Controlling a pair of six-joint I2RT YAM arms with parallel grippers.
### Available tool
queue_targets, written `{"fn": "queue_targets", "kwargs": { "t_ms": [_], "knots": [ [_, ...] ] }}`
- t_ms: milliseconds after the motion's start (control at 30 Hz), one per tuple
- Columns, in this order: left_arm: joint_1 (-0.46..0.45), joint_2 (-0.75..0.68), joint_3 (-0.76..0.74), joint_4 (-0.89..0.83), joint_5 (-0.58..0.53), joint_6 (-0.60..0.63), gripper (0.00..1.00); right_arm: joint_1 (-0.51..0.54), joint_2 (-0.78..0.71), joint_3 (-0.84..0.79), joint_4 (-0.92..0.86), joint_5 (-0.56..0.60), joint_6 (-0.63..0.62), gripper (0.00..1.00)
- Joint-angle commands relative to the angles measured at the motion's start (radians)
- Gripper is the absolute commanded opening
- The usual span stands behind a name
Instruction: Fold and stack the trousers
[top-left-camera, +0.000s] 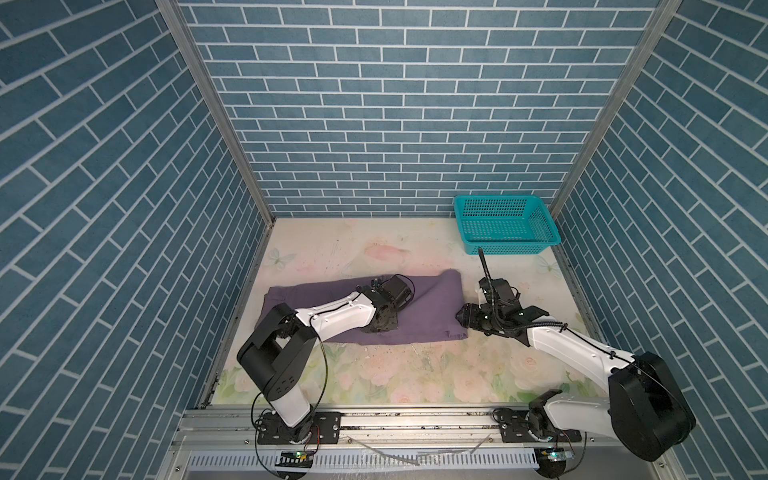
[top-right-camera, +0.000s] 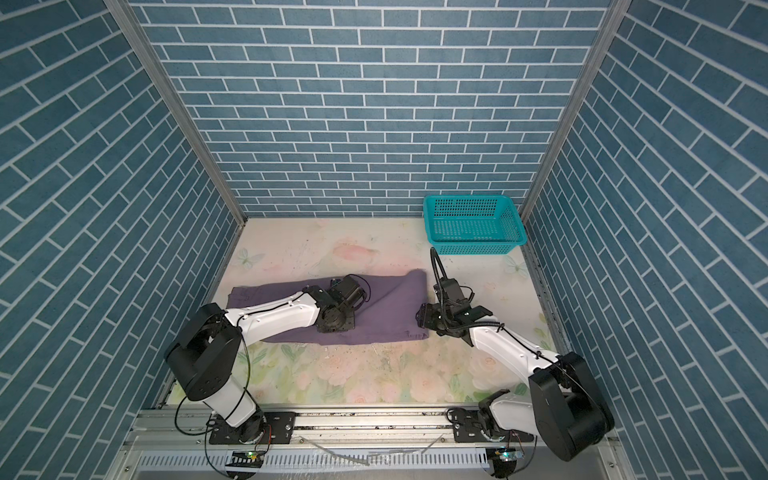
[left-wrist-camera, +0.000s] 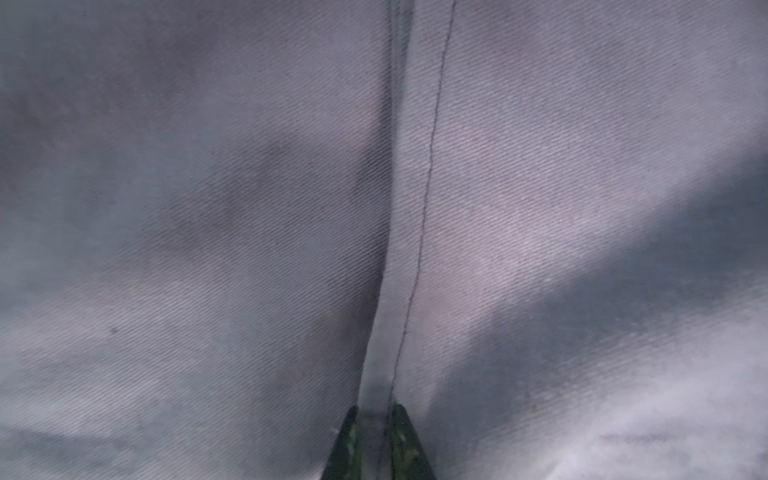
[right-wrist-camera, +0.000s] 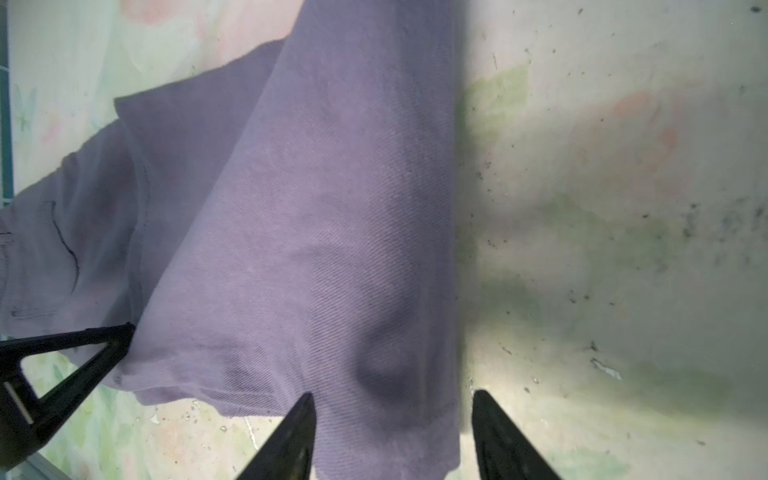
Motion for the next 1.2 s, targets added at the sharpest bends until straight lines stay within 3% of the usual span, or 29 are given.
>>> {"fn": "queue_targets", "kwargs": {
  "t_ms": [0,133,200,233,333,367,533,633,800,967,1167],
  "knots": [
    [0.006,0.000,0.020,-0.007,-0.001,0.014,0.19,-0.003,0.051,0.016,-0.007,0.008,0.010,0.63],
    [0.010,-0.021,0.018,-0.017,-0.019,0.018,0.20,-0.002,0.128,0.054,0.028,-0.021,0.005,0.62],
    [0.015,-0.028,0.016,-0.021,-0.019,0.019,0.22,-0.002,0.166,0.072,0.038,-0.031,0.004,0.55],
    [0.017,-0.027,0.015,-0.022,-0.018,0.017,0.22,-0.002,0.175,0.075,0.043,-0.033,0.006,0.45],
    [0.017,-0.027,0.015,-0.012,-0.009,0.015,0.26,-0.005,0.166,0.075,0.028,-0.002,0.010,0.02],
    [0.017,-0.026,0.016,-0.007,-0.007,0.015,0.26,-0.008,0.156,0.071,0.005,0.023,0.010,0.00],
    [0.017,-0.013,0.038,0.004,0.006,0.027,0.25,-0.076,0.092,0.040,-0.134,0.099,0.006,0.00],
    [0.017,0.003,0.042,0.012,0.016,0.030,0.24,-0.104,0.056,0.004,-0.177,0.111,0.002,0.07],
    [0.017,0.028,0.042,0.026,0.032,0.034,0.24,-0.108,0.045,-0.035,-0.179,0.091,-0.002,0.08],
    [0.029,0.026,0.093,-0.002,0.019,0.065,0.45,-0.108,0.059,-0.032,-0.212,0.097,-0.015,0.39],
    [0.053,-0.009,0.131,-0.032,-0.001,0.088,0.48,-0.122,0.028,-0.037,-0.203,0.093,0.001,0.49]
  ]
}}
